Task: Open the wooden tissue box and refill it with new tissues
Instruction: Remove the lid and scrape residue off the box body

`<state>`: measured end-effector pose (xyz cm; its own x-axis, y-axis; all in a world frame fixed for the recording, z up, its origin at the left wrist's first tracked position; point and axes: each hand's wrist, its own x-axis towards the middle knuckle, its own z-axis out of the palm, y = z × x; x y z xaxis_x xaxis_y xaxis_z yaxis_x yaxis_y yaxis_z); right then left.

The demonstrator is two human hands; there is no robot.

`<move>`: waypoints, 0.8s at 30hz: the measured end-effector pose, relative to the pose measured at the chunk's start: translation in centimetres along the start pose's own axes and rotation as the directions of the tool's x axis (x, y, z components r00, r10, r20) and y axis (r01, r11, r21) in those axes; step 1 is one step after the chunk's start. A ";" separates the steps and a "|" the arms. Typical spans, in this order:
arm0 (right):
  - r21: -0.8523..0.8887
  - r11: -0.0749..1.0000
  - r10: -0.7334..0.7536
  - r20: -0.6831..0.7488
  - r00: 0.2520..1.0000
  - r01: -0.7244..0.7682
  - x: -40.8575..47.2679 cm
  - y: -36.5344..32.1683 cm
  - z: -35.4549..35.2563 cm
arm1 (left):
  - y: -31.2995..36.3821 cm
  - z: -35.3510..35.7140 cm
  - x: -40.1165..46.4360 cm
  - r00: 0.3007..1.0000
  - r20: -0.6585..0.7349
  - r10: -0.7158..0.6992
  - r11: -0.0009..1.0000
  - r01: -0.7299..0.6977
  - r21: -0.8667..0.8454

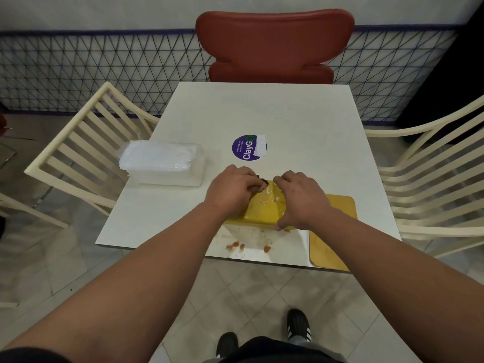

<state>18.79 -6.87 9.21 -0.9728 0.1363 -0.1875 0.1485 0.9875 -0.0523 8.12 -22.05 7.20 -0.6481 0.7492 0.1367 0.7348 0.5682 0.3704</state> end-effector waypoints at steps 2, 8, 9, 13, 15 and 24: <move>0.010 1.000 0.002 0.004 1.000 -0.002 0.0 0.0 0.0 | -1.8 -0.8 -0.7 0.999 -0.017 -0.050 0.999 0.050 0.002; -0.024 1.000 0.003 0.002 1.000 -0.003 0.2 -0.2 0.0 | -1.3 -0.1 -0.6 0.992 -0.077 -0.097 0.995 0.096 -0.007; -0.031 1.000 0.002 0.002 1.000 -0.002 0.3 -0.3 0.1 | -0.3 0.3 -0.3 0.996 -0.065 -0.066 0.998 0.066 -0.003; -0.030 1.000 0.002 0.007 1.000 -0.001 0.3 -0.2 0.0 | 0.7 0.8 0.6 1.000 0.002 0.010 1.000 -0.010 0.009; -0.024 1.000 0.002 0.017 1.000 -0.001 0.3 -0.1 -0.1 | -0.8 0.1 0.1 1.000 -0.005 -0.010 1.000 0.010 0.017; -0.048 0.999 0.007 0.017 1.000 -0.006 0.3 -0.3 0.0 | 0.5 1.5 -1.5 0.995 -0.084 -0.048 0.999 0.050 0.020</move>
<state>18.46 -7.12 9.22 -0.9685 0.1419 -0.2048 0.1458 0.9893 -0.0039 9.71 -22.39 5.84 -0.6974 0.6894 0.1957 0.7053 0.6118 0.3581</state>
